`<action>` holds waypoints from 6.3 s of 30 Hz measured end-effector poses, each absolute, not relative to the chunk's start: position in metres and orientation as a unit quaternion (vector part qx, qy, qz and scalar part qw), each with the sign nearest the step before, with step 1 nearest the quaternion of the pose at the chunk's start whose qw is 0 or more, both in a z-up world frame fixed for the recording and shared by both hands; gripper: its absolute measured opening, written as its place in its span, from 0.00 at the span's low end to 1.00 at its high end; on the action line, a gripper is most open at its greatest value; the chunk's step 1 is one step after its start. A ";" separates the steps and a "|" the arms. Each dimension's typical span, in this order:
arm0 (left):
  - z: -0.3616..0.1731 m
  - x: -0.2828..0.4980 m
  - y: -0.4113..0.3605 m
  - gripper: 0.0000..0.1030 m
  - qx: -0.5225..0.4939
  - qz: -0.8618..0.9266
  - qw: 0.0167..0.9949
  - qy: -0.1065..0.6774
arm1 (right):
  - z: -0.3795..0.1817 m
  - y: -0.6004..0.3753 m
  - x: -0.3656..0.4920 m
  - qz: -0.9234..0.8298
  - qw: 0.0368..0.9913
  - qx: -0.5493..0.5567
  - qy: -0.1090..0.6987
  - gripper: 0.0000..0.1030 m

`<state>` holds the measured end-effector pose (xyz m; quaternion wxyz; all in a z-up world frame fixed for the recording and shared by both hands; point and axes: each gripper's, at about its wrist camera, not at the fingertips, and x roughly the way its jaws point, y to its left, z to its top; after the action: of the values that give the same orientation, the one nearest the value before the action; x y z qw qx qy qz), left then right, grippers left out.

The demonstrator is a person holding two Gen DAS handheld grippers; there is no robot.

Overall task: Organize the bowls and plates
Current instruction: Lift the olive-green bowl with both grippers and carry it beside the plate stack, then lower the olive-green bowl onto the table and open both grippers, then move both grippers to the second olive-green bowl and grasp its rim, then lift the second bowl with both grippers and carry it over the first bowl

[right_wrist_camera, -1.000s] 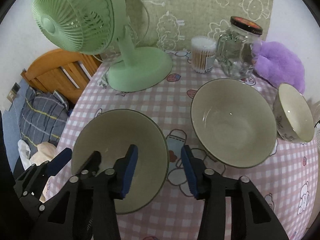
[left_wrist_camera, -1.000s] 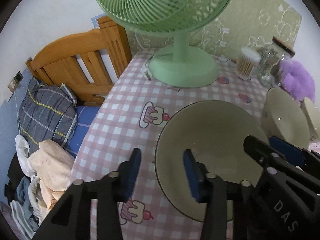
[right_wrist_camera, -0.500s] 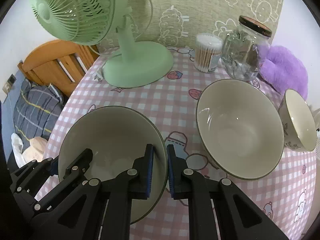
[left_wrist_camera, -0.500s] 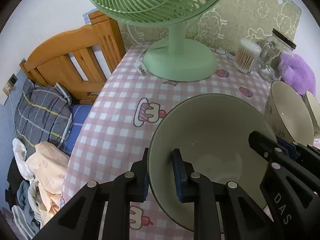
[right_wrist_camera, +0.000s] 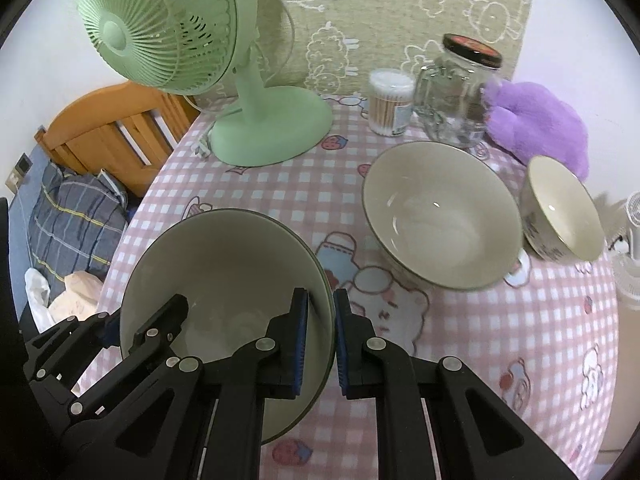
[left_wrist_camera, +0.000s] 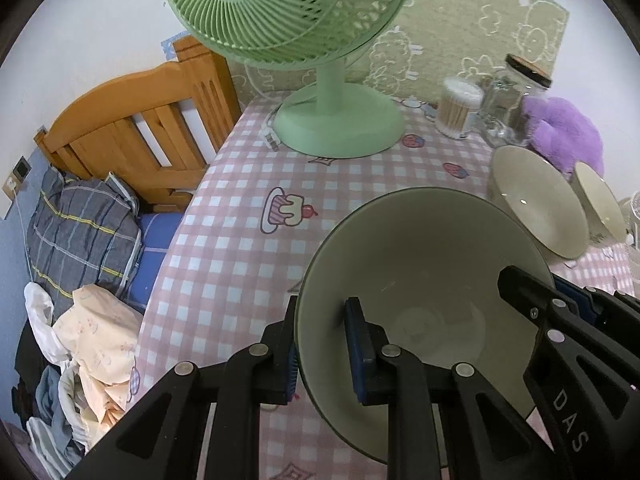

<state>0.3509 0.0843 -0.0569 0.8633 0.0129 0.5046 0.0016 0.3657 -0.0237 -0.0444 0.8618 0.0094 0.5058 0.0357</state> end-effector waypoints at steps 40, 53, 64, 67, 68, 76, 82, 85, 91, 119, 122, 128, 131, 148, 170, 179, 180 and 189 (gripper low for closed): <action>-0.025 0.172 -0.052 0.18 0.054 -0.102 0.857 0.503 | -0.005 -0.162 0.155 -0.052 0.856 0.061 0.512 0.15; -0.065 0.137 -0.081 0.18 0.039 -0.058 0.834 0.548 | -0.047 -0.196 0.136 -0.001 0.831 0.033 0.555 0.15; -0.075 0.129 -0.087 0.18 0.046 -0.061 0.832 0.550 | -0.059 -0.198 0.136 -0.002 0.823 0.022 0.567 0.15; -0.075 0.130 -0.086 0.18 0.044 -0.063 0.830 0.552 | -0.060 -0.199 0.136 -0.006 0.822 0.026 0.568 0.15; -0.074 0.130 -0.086 0.18 0.042 -0.065 0.830 0.553 | -0.060 -0.199 0.136 -0.009 0.822 0.026 0.569 0.15; -0.070 0.134 -0.083 0.53 0.037 -0.073 0.828 0.555 | -0.063 -0.204 0.132 -0.016 0.815 0.053 0.577 0.20; -0.064 0.132 -0.080 0.69 0.028 -0.102 0.819 0.564 | -0.060 -0.206 0.130 -0.021 0.807 0.070 0.586 0.35; -0.050 0.130 -0.076 0.80 0.033 -0.108 0.830 0.546 | -0.052 -0.207 0.125 -0.020 0.815 0.089 0.572 0.68; -0.028 0.135 -0.067 0.83 0.042 -0.123 0.841 0.526 | -0.025 -0.198 0.121 -0.032 0.832 0.097 0.545 0.70; 0.042 0.255 -0.056 0.83 0.011 -0.097 0.893 0.440 | 0.064 -0.185 0.235 -0.039 0.894 0.035 0.444 0.70; 0.041 0.277 -0.061 0.79 0.008 -0.072 0.897 0.437 | 0.064 -0.188 0.260 -0.022 0.898 0.026 0.438 0.70; 0.031 0.312 -0.067 0.71 0.000 -0.029 0.900 0.436 | 0.052 -0.192 0.310 0.025 0.900 0.022 0.435 0.70; 0.025 0.329 -0.067 0.66 0.000 -0.011 0.898 0.439 | 0.045 -0.191 0.332 0.041 0.898 0.024 0.437 0.70; -0.032 0.411 -0.068 0.45 -0.017 0.016 0.883 0.468 | -0.010 -0.186 0.423 0.071 0.886 0.025 0.458 0.56; -0.062 0.439 -0.066 0.18 0.016 0.059 0.874 0.483 | -0.049 -0.184 0.459 0.047 0.875 0.028 0.481 0.19; -0.055 0.425 -0.065 0.18 0.012 0.058 0.869 0.491 | -0.042 -0.183 0.446 0.048 0.873 0.021 0.486 0.19; -0.054 0.422 -0.065 0.18 0.012 0.057 0.869 0.491 | -0.040 -0.183 0.443 0.048 0.872 0.021 0.487 0.19; -0.043 0.389 -0.072 0.18 0.010 0.043 0.866 0.498 | -0.026 -0.184 0.406 0.037 0.869 0.018 0.494 0.19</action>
<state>0.3889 -0.0724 -0.0433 0.8660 0.0098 0.4982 0.0429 0.4064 -0.1838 -0.0261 0.8687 0.0180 0.4936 0.0369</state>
